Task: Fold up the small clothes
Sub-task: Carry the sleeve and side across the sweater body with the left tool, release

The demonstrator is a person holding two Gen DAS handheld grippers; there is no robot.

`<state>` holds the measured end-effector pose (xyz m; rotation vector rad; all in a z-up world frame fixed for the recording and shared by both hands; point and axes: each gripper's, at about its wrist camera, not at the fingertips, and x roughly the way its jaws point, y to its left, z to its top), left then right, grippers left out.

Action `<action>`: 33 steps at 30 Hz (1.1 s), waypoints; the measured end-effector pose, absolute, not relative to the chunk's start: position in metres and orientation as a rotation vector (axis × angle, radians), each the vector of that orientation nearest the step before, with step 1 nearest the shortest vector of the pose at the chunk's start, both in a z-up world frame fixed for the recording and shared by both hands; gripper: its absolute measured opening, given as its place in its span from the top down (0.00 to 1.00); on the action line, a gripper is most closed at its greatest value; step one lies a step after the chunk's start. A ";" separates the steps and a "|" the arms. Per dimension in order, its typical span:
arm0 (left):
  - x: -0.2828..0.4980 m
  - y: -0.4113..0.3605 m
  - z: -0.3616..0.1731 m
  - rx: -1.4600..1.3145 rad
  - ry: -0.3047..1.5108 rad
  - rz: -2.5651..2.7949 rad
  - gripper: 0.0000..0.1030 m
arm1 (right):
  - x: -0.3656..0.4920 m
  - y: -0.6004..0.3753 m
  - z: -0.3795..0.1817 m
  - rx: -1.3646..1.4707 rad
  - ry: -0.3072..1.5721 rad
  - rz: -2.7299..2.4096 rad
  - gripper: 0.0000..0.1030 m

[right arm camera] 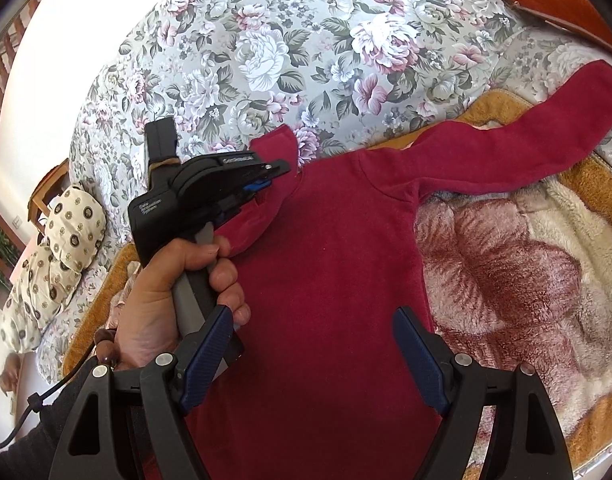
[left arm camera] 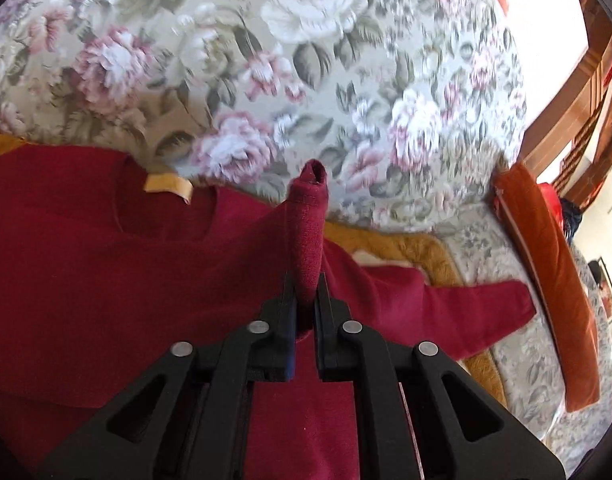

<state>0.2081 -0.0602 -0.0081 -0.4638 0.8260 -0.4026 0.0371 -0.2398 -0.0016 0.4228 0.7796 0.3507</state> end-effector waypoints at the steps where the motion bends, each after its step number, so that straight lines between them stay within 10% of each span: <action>1: 0.210 -0.062 -0.012 -0.460 0.852 -0.400 0.95 | 0.037 -0.240 -0.002 0.422 0.780 0.351 0.21; 6: 0.212 -0.060 -0.029 -0.507 0.971 -0.424 0.49 | 0.037 -0.240 -0.002 0.422 0.780 0.351 0.21; 19: 0.147 0.111 0.010 -0.449 0.785 -0.150 0.46 | 0.042 -0.240 -0.005 0.412 0.808 0.343 0.21; 24: 0.141 0.140 -0.045 -0.536 0.923 -0.120 0.69 | 0.044 -0.239 -0.006 0.403 0.820 0.343 0.21; 33: 0.125 0.128 -0.052 -0.436 0.789 -0.087 0.69 | 0.111 -0.265 0.021 0.398 0.807 0.377 0.21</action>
